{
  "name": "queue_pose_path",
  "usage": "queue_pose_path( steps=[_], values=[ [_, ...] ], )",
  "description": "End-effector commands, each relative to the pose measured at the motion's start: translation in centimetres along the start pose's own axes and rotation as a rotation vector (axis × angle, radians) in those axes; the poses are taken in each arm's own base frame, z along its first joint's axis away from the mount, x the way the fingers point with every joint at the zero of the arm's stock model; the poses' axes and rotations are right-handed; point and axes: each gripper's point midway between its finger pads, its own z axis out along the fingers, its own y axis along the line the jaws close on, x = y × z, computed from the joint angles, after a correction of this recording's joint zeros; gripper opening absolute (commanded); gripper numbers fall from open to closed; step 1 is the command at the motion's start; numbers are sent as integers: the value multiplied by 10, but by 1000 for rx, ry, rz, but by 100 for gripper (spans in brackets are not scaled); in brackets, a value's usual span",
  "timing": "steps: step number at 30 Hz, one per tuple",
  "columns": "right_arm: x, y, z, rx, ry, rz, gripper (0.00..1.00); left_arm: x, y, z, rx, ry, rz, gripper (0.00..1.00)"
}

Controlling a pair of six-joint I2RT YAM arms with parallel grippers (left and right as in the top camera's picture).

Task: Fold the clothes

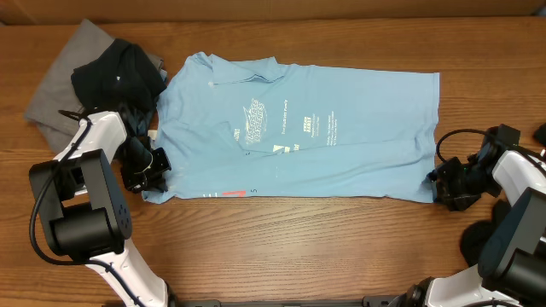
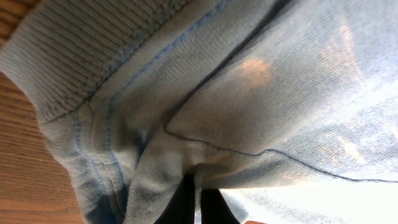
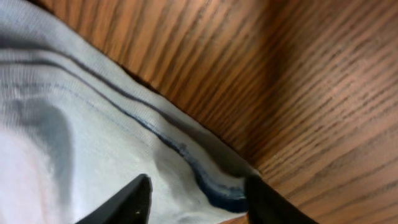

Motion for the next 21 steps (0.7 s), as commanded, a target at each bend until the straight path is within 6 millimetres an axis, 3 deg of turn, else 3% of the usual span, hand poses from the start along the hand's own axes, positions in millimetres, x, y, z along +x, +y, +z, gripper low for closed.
queue_pose_path(
  steps=[1, 4, 8, 9, 11, 13, 17, 20, 21],
  values=[
    [4, 0, 0, 12, 6, -6, 39, -1, 11, 10, -47, 1, 23, 4],
    [5, -1, 0, 15, 11, -5, 24, -2, 11, 10, -47, -3, 23, 4],
    [5, -1, 0, 14, 11, -3, 19, -2, 12, 10, -49, -3, 24, 4],
    [6, -2, 0, 15, 15, -3, 22, -2, 12, 10, -49, -3, 25, 4],
    [9, -3, 1, 25, 27, -7, 45, -2, 12, 10, -49, -3, 32, 4],
    [11, -3, 1, 42, 26, -17, 49, -2, 12, 10, -49, -3, 32, 4],
    [15, -1, 4, 53, 30, -34, 29, -4, 11, 10, -47, -10, 33, 4],
    [13, -6, 4, 81, 15, -34, 4, -4, 11, 10, -48, -10, 34, 4],
    [10, -9, 4, 99, 3, -32, 4, -4, 11, 10, -48, -10, 40, 4]
  ],
)
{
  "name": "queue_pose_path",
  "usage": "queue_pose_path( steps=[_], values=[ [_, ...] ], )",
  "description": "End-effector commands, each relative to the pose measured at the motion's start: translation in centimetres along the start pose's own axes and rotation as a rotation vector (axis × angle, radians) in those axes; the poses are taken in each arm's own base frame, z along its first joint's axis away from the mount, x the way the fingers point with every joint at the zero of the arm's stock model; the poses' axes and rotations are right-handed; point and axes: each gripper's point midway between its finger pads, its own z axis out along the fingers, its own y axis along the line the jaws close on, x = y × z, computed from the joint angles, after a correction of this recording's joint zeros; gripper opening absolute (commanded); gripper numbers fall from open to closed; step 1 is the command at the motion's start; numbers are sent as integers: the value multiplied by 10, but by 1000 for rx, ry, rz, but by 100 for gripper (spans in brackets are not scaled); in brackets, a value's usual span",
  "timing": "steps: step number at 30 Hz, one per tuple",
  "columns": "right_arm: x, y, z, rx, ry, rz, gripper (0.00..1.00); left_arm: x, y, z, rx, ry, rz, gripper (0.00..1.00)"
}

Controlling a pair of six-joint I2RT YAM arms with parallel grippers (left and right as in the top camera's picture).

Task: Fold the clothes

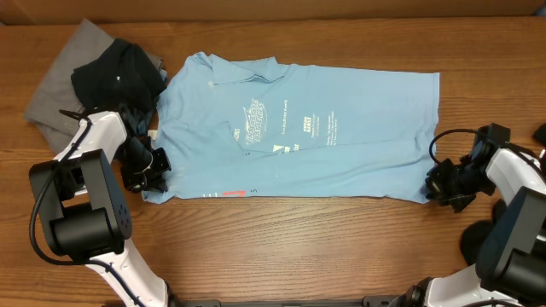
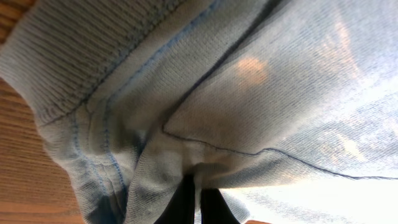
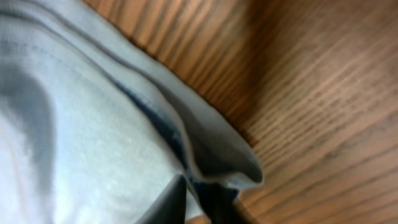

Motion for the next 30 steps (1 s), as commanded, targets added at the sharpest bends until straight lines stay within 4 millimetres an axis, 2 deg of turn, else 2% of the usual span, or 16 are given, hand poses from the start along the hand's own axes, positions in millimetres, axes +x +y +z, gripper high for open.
queue_pose_path(
  steps=[1, 7, 12, 13, 16, 17, 19, 20, 22, 25, 27, 30],
  values=[
    [-7, -14, -2, 70, -41, 14, 4, -3, 12, 10, -52, -8, 22, 4],
    [-17, -52, -25, 171, -51, 164, 4, -1, 29, -2, -157, 3, 18, 4],
    [-12, -69, -34, 178, -14, 232, 4, -5, 30, -20, -164, -21, 15, 4],
    [-10, -70, -34, 181, -7, 229, 5, -4, 30, -23, -164, -22, 15, 4],
    [-3, -73, -35, 194, 24, 215, 18, 4, 33, -33, -182, -7, 14, 4],
    [-1, -73, -35, 198, 31, 216, 22, 8, 35, -35, -193, 0, 14, 6],
    [0, -73, -36, 197, 31, 216, 30, 17, 39, -39, -217, 24, 13, 31],
    [-1, -72, -37, 194, 26, 216, 32, 21, 41, -41, -224, 36, 13, 40],
    [-5, -67, -43, 171, 6, 209, 34, 26, 41, -44, -226, 50, 13, 46],
    [-15, -41, -58, 41, -26, 129, 34, 28, 38, -49, -207, 35, 24, 45],
    [-23, -14, -77, -83, -62, 49, 38, 26, 25, -58, -154, 8, 66, 45],
    [-32, 24, -116, -257, -134, -59, 45, 20, -2, -85, -71, -84, 147, 48]
  ],
)
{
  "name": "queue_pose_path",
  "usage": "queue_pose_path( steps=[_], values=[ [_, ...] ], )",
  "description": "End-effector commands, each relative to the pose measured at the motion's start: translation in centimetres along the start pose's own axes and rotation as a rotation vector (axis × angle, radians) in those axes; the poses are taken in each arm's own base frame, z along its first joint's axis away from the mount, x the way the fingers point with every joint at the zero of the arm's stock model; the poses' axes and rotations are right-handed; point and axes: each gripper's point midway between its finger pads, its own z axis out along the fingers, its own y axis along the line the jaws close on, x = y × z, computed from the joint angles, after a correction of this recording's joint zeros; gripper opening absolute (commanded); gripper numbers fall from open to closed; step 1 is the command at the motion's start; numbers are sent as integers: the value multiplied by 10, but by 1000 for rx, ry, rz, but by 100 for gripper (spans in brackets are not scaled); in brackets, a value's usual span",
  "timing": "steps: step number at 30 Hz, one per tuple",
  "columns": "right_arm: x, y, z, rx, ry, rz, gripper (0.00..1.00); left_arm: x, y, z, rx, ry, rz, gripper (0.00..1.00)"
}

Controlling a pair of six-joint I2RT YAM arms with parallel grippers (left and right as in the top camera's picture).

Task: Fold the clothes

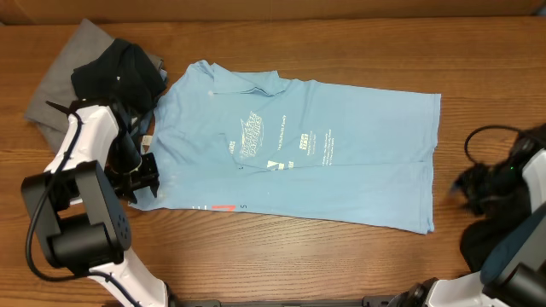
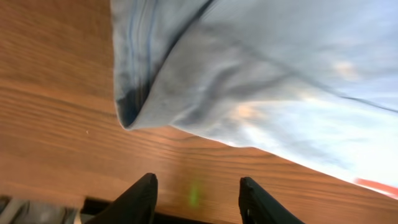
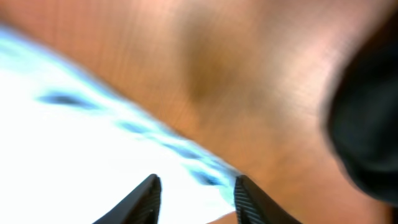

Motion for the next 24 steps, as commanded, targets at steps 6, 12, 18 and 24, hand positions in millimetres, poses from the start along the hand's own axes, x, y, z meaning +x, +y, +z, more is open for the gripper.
queue_pose_path(
  steps=[6, 12, 18, 24],
  values=[
    [-10, 114, -121, -446, -220, -320, 45, -36, -111, -141, 280, -538, 419, 61],
    [5, 166, -145, -507, -290, -492, 48, -70, -195, -173, 325, -795, 601, 60],
    [18, 186, -137, -472, -315, -567, 50, -104, -253, -128, 327, -796, 690, 61],
    [20, 179, -128, -411, -312, -561, 53, -133, -297, -95, 342, -851, 754, 68]
  ],
)
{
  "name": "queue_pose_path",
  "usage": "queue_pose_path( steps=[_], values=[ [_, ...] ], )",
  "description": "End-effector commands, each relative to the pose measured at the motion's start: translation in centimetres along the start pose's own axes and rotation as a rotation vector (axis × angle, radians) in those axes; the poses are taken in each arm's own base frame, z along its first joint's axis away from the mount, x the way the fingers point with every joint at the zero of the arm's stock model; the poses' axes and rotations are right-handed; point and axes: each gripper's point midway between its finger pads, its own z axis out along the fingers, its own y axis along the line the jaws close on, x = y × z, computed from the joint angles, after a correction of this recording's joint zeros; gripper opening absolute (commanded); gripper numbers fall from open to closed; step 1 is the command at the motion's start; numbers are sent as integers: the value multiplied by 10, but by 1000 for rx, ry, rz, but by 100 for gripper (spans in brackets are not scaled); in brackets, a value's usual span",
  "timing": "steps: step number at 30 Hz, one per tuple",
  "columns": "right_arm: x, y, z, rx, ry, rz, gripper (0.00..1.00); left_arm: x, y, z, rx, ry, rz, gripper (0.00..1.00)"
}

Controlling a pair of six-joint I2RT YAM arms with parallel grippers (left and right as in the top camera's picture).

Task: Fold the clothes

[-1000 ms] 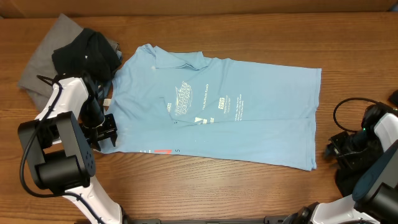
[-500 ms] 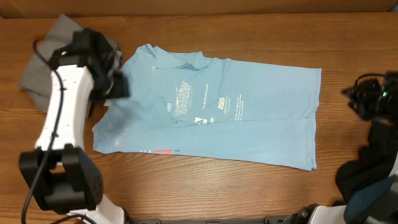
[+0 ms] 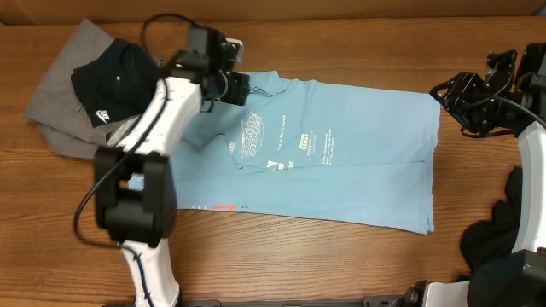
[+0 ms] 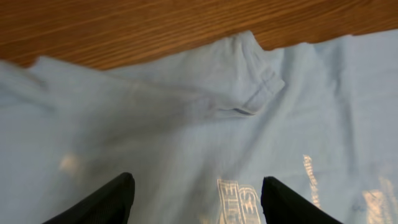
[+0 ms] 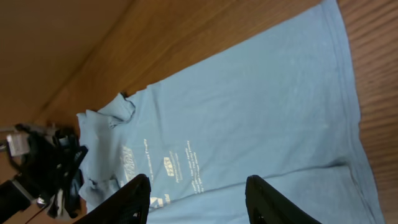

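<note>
A light blue shirt (image 3: 341, 162) lies spread flat on the wooden table, print side up, collar (image 3: 256, 83) at the far left. My left gripper (image 3: 232, 86) hovers open over the collar area. In the left wrist view its fingers (image 4: 118, 199) stand wide apart above the collar (image 4: 258, 93) with nothing between them. My right gripper (image 3: 456, 101) is open, raised near the shirt's far right corner. The right wrist view looks down on the whole shirt (image 5: 249, 118) between the spread fingers (image 5: 264, 196).
A dark navy garment (image 3: 111, 78) lies on a grey cloth (image 3: 60, 98) at the far left of the table (image 3: 281, 256). The right arm's dark base (image 3: 490, 234) stands at the near right, and cables trail from both arms.
My left gripper was open by the shirt's near left corner and is now over the collar. My right gripper was low off the near right hem and is now raised at the far right corner.
First my left gripper was shut on the near left edge while the right stood open round the near right hem. Then the right was shut on that hem. Later both were open and the shirt lay flatter, slightly shifted. Now both hover open at the far side.
</note>
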Motion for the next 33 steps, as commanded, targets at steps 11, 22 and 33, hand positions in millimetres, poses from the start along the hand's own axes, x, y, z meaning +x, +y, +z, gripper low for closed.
queue_pose_path(
  steps=[11, 22, 33],
  values=[
    [10, -16, -3, 96, 23, 17, 53, 2, -2, 73, 5, -56, 41, 65],
    [10, -17, -3, 101, 20, 15, 53, -8, -2, 70, 6, -63, -46, 4],
    [-13, -19, -3, 121, -71, -21, 54, -39, 4, 35, -55, -39, -39, 4]
  ],
)
